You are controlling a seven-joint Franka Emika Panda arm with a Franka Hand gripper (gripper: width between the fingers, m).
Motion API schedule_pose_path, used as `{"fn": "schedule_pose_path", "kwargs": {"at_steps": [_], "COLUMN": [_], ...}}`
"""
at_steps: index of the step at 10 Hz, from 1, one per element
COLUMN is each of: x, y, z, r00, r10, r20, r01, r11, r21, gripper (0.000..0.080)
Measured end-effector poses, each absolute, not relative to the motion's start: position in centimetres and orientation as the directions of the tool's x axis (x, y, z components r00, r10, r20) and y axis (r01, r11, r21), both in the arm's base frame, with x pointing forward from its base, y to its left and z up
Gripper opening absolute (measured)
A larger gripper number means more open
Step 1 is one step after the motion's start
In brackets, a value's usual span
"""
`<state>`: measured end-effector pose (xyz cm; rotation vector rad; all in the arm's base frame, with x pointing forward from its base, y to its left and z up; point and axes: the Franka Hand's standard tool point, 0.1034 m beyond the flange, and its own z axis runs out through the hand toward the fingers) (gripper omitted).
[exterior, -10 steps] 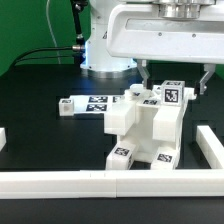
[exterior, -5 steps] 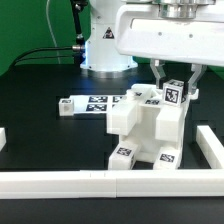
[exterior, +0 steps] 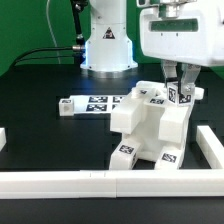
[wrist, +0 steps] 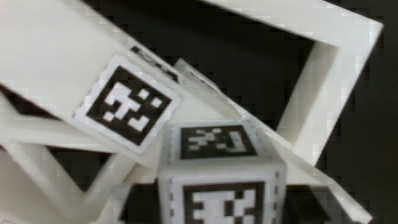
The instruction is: Assemble chair
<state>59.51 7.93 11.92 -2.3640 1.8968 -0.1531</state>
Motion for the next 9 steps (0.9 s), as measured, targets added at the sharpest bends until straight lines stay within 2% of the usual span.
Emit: {"fn": "schedule_pose_path", "kwargs": {"at_steps": [1, 3, 4, 5, 6, 7, 9], "x": [59.55, 59.56, 59.54, 59.38, 59.32, 59.55, 59.73], "y": [8.1, 8.11, 8.11, 8.21, 8.54, 8.9, 8.78], "z": [11.9, 11.91, 11.87, 11.8, 11.85, 11.82, 11.34], "r00": [0.119, 0.135, 0.136, 0.192, 0.271, 0.359, 0.611], "r10": [-0.993, -0.991, -0.991, -0.981, -0.963, -0.933, -0.792], "r20": [-0.016, -0.013, -0.013, -0.006, -0.008, -0.005, 0.017], "r01": [-0.982, -0.98, -0.98, -0.972, -0.957, -0.93, -0.789], "r11": [-0.115, -0.132, -0.133, -0.189, -0.268, -0.357, -0.61], "r21": [-0.151, -0.152, -0.151, -0.136, -0.11, -0.082, -0.071], "gripper": [0.0282, 0.0282, 0.034, 0.0477, 0.0477, 0.0616, 0.0639]}}
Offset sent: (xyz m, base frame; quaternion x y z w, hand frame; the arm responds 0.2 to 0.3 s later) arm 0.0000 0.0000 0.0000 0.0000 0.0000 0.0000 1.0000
